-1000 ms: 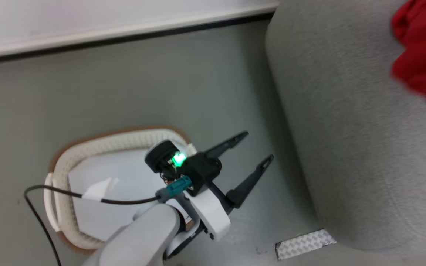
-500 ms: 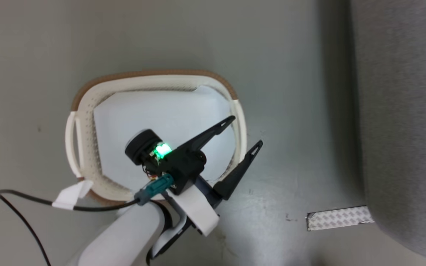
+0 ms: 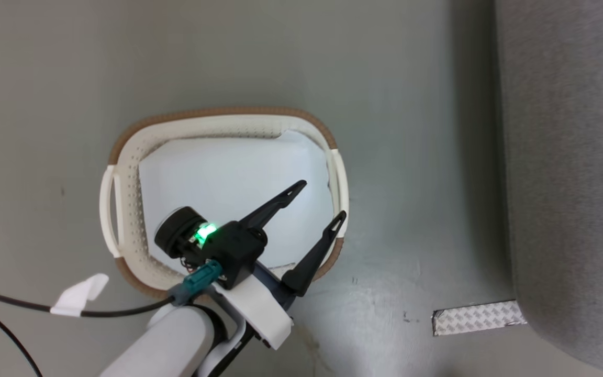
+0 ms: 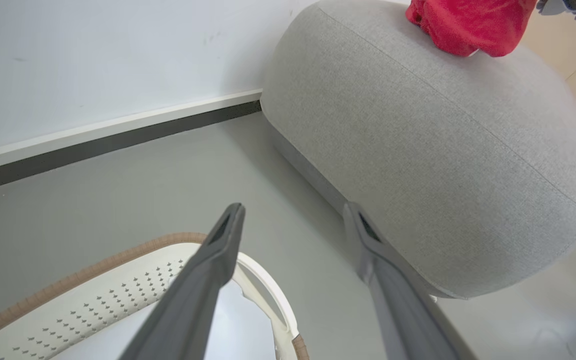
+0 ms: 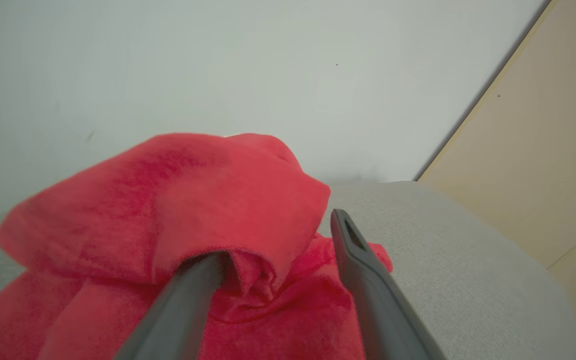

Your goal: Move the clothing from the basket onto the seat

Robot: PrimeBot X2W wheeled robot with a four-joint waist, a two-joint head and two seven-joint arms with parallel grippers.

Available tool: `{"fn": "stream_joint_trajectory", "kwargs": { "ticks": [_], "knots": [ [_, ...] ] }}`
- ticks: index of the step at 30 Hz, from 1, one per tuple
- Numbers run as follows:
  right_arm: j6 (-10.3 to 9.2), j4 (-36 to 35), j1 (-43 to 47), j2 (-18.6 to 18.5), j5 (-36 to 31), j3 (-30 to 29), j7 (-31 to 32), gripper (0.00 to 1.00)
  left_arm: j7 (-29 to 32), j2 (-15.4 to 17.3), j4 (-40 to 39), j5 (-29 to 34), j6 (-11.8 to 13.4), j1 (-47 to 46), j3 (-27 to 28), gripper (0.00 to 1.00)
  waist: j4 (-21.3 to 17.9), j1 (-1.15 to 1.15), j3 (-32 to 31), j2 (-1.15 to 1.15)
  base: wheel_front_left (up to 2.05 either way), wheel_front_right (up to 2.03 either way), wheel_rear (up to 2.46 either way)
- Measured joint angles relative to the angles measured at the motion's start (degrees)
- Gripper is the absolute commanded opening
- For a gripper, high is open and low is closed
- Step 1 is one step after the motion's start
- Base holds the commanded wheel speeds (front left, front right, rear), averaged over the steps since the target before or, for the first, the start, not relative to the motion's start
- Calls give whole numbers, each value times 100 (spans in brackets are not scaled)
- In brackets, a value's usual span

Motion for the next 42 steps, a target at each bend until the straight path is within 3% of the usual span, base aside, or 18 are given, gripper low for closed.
{"fn": "stream_joint_trajectory", "kwargs": {
  "ticks": [4, 10, 16, 27, 35, 42],
  "knots": [
    [0, -14, 293, 219, -275, 177, -68, 100, -31, -55, 75, -205, 38, 41, 67, 100, -98, 0, -277, 0, 0, 0, 0],
    [0, -359, 1039, 497, -113, 746, -140, 100, -287, -200, 343, -470, 146, 242, 218, 100, -197, -1, -887, 1, 0, 0, 0],
    [0, -1913, 2558, 869, 750, 1536, -156, 100, -614, -313, 734, -755, 489, 703, 524, 100, -222, -2, -1666, 1, 0, 0, 0],
    [0, -3868, 4967, 1669, 1690, 2601, -160, 100, -1087, -258, 1229, -1117, 999, 1681, 1062, 100, -142, -3, -2950, 1, 0, 0, 0],
    [0, -4145, 6050, 2033, 1986, 3352, -160, 100, -1277, -286, 1503, -1222, 1167, 2232, 1391, 100, 29, -3, -3676, 1, 0, 0, 0],
    [0, -4208, 6680, 2116, 2293, 3888, -160, 100, -1313, -344, 1740, -969, 1251, 2625, 1619, 100, 169, -2, -4037, 1, 0, 0, 0]
  ]
}}
